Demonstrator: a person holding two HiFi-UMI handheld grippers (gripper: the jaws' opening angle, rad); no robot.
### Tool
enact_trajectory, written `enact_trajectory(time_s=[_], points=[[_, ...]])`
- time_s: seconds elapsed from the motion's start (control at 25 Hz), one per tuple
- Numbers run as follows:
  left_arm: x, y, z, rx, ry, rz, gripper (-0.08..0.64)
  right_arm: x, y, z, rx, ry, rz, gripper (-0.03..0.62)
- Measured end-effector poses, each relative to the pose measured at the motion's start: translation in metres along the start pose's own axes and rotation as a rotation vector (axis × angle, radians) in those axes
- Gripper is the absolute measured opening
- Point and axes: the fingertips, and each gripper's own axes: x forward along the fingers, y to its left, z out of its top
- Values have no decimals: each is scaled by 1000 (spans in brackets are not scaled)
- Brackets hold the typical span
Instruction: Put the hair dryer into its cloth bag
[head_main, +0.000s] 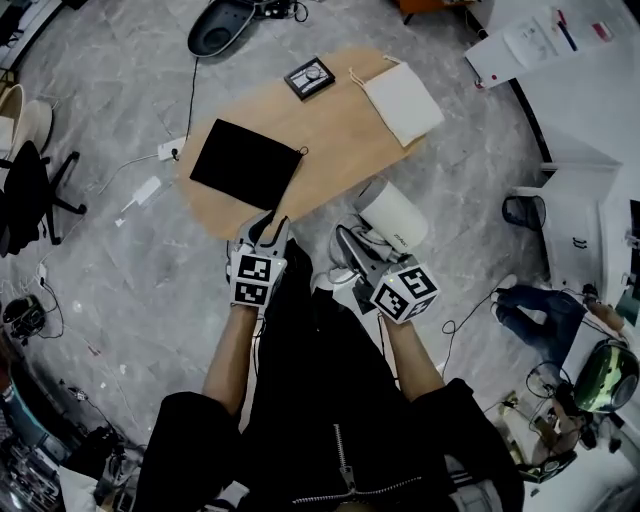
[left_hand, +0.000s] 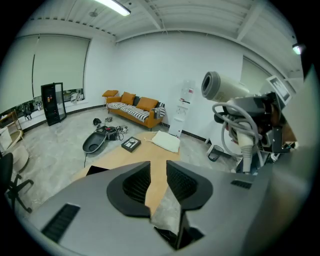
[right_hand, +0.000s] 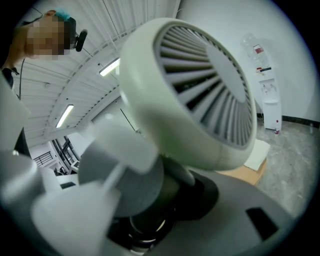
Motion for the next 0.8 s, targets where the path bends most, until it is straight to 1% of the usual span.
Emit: enact_trajectory(time_s=[0.16, 0.32, 0.44, 0.52, 0.64, 0.72, 0.8], points=[[35, 21, -13, 24, 53, -28, 101, 25, -21, -17, 33, 37, -23, 222], [71, 45, -19, 44, 88, -29, 106, 52, -42, -24, 60, 58, -45, 222], [104, 58, -29, 45, 111, -32, 107, 73, -61, -29, 47, 74, -50, 222], [128, 62, -45, 41, 136, -32, 109, 86, -76, -38, 33, 73, -38, 222], [148, 66, -83, 55, 187, -17, 118, 98, -89, -71, 50, 78, -12, 222], [161, 72, -107, 52, 216, -5, 122, 105, -97, -93, 59, 100, 1, 222], [176, 75, -126, 29, 229, 8, 136, 108, -109, -111, 62, 134, 10, 222]])
